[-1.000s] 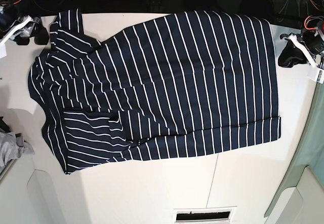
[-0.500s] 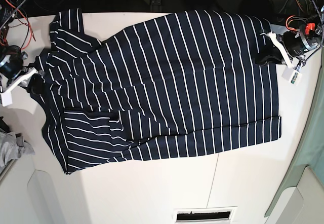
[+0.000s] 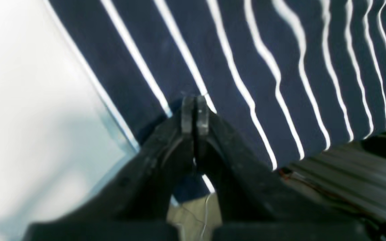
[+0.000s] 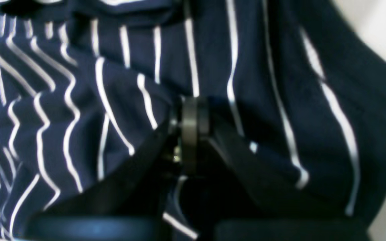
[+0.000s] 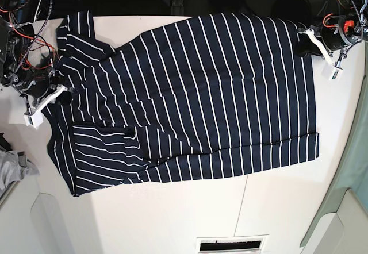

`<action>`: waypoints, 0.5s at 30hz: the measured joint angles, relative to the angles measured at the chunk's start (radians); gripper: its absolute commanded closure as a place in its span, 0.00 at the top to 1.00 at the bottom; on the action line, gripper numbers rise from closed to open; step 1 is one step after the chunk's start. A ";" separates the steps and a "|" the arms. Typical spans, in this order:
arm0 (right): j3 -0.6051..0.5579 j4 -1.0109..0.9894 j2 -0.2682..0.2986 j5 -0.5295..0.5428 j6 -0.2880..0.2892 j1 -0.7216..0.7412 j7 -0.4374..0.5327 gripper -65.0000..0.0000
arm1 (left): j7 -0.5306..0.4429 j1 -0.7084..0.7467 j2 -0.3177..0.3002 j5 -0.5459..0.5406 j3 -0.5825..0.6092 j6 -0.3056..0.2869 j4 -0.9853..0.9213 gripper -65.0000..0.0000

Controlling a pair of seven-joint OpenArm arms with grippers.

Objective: Layout the t-shirt on the table in an organized manner, then fold the t-shirt properly
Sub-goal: 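Pull both held edges apart to stretch the shirt flat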

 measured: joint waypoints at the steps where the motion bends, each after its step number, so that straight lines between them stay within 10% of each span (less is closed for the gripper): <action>1: 0.000 0.004 0.003 0.030 0.000 -0.013 0.000 0.00 | -0.003 -0.010 -0.001 0.014 -0.001 -0.008 -0.014 0.00; 15: 0.009 0.236 0.039 0.131 0.006 -0.284 -0.058 0.00 | -0.005 -0.103 -0.023 0.077 -0.003 -0.007 -0.107 0.00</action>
